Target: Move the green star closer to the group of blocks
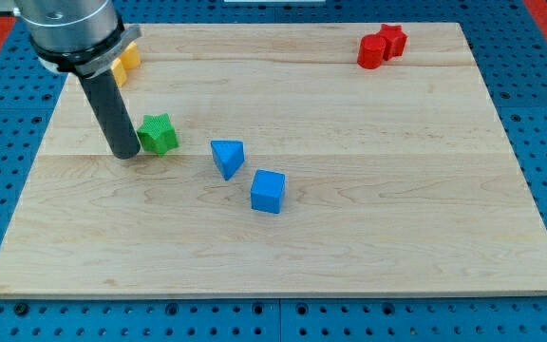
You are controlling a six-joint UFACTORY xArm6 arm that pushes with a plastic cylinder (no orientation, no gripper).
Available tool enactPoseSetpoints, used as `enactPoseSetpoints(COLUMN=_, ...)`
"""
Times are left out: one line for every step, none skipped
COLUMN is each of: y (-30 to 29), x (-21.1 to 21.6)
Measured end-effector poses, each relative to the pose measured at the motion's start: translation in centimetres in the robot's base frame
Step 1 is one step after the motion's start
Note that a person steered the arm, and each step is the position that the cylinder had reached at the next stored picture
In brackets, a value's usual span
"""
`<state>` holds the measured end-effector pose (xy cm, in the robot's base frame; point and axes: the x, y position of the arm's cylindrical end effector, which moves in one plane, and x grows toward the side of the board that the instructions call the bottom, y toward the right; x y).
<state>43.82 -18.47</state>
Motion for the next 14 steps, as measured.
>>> enactPoseSetpoints(y=1.7, x=1.3)
enactPoseSetpoints(y=4.4, x=2.1)
enactPoseSetpoints(y=4.7, x=1.6)
enactPoseSetpoints(y=4.7, x=0.6)
enactPoseSetpoints(y=4.7, x=-0.8)
enactPoseSetpoints(y=4.7, x=-2.6)
enactPoseSetpoints(y=4.4, x=-4.3)
enactPoseSetpoints(y=3.6, x=-5.7)
enactPoseSetpoints(y=2.6, x=-5.7)
enactPoseSetpoints(y=1.6, x=-5.8)
enactPoseSetpoints(y=0.5, x=-6.2)
enactPoseSetpoints(y=-1.3, x=-7.4)
enactPoseSetpoints(y=-3.2, x=-8.7)
enactPoseSetpoints(y=-4.5, x=-10.1)
